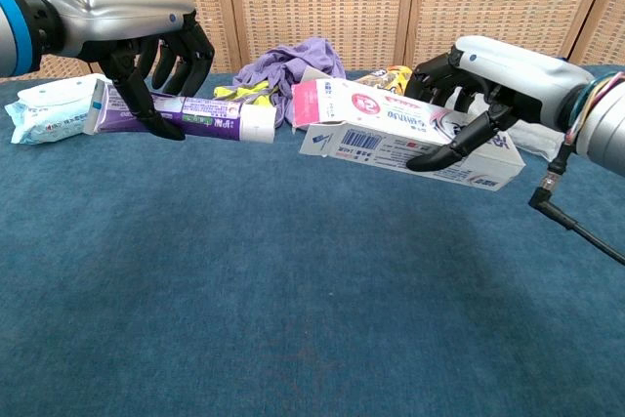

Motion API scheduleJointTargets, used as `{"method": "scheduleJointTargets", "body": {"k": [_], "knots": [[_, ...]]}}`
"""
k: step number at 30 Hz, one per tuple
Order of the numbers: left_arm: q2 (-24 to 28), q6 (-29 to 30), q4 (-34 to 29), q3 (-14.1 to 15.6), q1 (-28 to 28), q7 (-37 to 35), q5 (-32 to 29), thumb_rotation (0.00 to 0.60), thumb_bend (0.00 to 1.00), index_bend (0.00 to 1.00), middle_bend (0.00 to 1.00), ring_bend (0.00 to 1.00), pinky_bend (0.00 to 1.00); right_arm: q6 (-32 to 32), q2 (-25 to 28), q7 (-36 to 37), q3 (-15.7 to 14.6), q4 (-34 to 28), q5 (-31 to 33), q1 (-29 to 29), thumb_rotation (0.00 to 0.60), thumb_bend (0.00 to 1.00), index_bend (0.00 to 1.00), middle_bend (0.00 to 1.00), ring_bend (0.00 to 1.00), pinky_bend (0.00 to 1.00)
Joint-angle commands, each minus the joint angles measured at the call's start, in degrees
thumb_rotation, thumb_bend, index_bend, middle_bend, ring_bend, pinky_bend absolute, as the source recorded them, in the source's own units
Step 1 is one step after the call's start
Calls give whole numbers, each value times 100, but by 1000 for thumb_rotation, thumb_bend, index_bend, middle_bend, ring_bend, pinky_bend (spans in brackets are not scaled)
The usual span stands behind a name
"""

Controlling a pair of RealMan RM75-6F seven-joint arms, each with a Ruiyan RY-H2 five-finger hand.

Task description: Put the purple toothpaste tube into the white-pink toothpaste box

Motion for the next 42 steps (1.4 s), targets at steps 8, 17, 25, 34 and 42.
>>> {"method": "scheduleJointTargets", "body": {"k": [8,17,25,34,42], "knots": [[-70,206,-56,175,-215,267,-342,600,375,877,652,535,501,-14,-38,-21,-37,2,6,15,600,187,596,562,423,490],[-355,246,106,278,-324,56,-177,600,375,877,652,535,500,-2,-80,-73,-61,-50,2,31,600,187,596,562,427,490],[-437,281,22,321,-391,-103,-18,600,375,877,652,535,501,-4,-108,-80,-54,-44,17,51,600,187,596,563,428,491],[-352,453,-142,319,-431,-78,100,600,375,877,656,535,500,-28,-161,-127,-84,-30,39,69,600,187,596,563,428,490],[-380,553,-190,288,-598,225,-266,600,375,877,659,535,501,-15,-202,-142,-119,-37,6,70,600,187,596,562,428,490]]}}
